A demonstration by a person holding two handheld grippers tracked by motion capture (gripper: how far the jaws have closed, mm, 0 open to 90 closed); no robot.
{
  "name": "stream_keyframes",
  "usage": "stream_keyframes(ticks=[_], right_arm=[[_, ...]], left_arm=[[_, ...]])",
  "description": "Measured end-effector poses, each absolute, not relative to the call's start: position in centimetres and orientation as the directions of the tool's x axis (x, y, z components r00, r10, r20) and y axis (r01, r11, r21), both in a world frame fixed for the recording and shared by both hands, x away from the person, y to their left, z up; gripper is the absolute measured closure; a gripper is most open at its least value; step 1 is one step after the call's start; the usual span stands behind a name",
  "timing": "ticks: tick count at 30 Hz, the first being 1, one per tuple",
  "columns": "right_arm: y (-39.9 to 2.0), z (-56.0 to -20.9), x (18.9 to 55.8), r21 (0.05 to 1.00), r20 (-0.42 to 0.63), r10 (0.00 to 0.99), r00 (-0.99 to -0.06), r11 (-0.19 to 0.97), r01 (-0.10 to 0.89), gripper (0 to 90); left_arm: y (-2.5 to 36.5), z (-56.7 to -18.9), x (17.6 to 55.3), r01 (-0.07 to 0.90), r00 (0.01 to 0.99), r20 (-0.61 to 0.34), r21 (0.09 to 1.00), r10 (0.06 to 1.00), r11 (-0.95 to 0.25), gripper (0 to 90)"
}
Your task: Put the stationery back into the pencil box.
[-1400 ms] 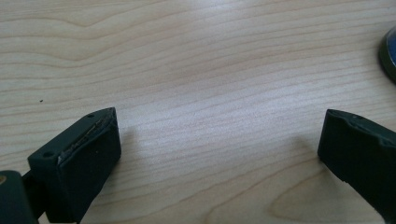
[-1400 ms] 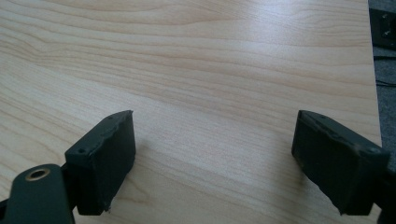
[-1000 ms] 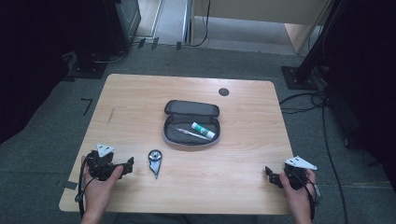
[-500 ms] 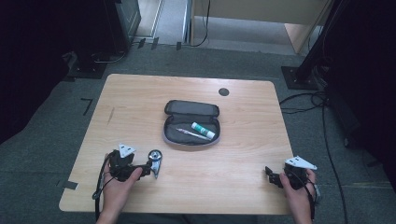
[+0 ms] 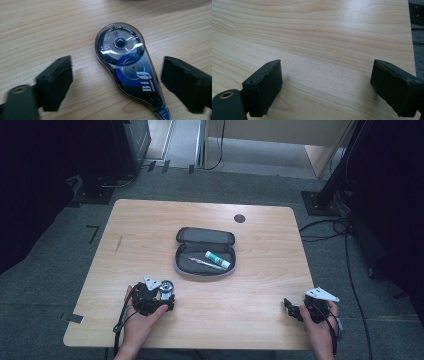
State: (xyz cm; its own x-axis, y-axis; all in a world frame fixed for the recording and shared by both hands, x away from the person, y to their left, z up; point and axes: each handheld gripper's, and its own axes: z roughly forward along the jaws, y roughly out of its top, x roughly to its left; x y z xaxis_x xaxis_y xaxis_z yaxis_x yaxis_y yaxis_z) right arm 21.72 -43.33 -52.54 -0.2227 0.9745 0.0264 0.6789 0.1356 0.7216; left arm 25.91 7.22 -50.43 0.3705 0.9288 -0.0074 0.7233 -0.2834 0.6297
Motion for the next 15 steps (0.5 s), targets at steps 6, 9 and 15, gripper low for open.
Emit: stream_keyframes(ticks=[6, 9, 15], right_arm=[[-43.35, -52.54, 21.75, 0.721, 0.025, 0.974, -0.224, 0.137, 0.679, 9.7], [-43.34, -52.54, 21.79, 0.720, 0.026, 0.974, -0.224, 0.137, 0.680, 9.4], [-43.34, -52.54, 21.80, 0.720, 0.026, 0.974, -0.224, 0.137, 0.681, 9.3]], left_arm=[[7.13, -50.64, 25.42, 0.702, 0.395, -0.009, 0.648, 0.919, -0.295, 28.9], [7.28, -50.71, 25.26, 0.693, 0.408, -0.015, 0.656, 0.913, -0.298, 37.4], [7.57, -50.72, 25.37, 0.685, 0.416, -0.025, 0.666, 0.909, -0.295, 40.0]])
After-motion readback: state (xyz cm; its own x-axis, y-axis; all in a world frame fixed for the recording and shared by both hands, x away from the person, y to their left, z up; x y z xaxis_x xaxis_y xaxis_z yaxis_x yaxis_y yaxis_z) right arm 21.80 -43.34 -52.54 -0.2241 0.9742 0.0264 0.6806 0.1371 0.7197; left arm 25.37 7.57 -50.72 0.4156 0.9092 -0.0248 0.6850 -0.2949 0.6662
